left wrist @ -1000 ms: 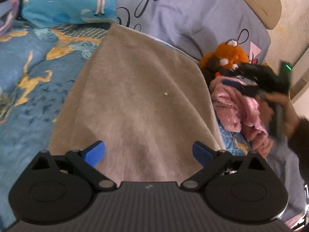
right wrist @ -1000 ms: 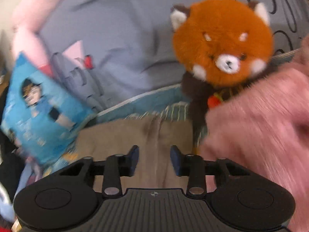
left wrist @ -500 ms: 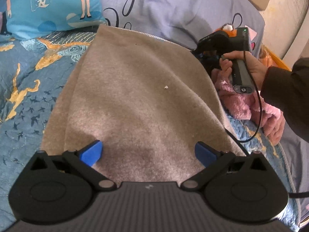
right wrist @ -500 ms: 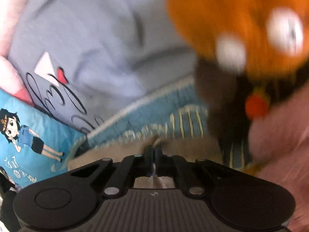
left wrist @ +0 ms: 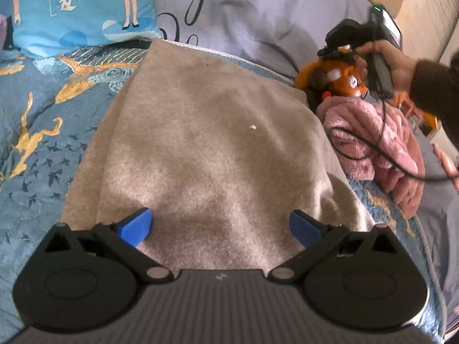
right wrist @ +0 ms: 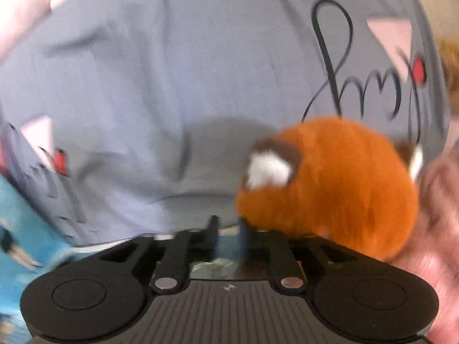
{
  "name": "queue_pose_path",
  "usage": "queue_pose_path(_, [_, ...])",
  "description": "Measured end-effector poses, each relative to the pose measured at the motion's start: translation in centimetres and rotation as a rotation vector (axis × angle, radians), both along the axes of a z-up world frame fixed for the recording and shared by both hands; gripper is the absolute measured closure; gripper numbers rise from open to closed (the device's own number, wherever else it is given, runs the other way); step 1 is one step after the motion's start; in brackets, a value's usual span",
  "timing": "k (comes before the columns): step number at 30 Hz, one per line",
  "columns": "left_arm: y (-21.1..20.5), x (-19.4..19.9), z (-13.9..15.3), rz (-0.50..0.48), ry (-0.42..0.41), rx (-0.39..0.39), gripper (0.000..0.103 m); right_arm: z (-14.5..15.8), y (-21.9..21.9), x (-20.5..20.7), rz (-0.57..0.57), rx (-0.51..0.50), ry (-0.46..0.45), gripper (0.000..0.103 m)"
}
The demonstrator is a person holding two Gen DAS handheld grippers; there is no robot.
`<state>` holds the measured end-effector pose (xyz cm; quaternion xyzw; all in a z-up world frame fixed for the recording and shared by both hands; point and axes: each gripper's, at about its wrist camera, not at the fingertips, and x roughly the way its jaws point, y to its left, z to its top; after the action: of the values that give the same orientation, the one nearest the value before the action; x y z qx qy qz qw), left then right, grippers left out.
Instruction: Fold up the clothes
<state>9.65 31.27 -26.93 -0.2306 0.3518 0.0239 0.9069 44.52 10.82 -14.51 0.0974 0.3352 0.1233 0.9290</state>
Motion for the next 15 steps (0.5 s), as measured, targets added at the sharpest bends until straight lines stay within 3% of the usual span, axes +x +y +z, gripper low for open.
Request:
queue_pose_path(4, [1.1,-0.2,0.3,0.035,0.003,-0.076,0.0,-2.1,-0.8,-3.2,0.116,0.112,0.137,0.07])
queue_pose_path(7, [2.3,-0.5,0.7,0.072,0.01,-0.121,0.0,-3.4,0.6,-7.7,0.318,0.117,0.181,0.07])
queue_pose_path(8, [2.6,-0.6,0.8,0.086,0.012,-0.125,0.0,-3.7,1.5,-9.6,0.398,0.089,0.167,0.071])
queue_pose_path(12, [3.1,-0.8,1.1,0.116,0.045,-0.069,0.0,-5.0,6.2,-17.6,0.742,-0.177,-0.027,0.077])
queue_pose_path(15, [2.7,-1.0,1.5,0.104,0.053,-0.012,0.0,-6.1,9.7,-23.2,0.966,-0.379,-0.167,0.09])
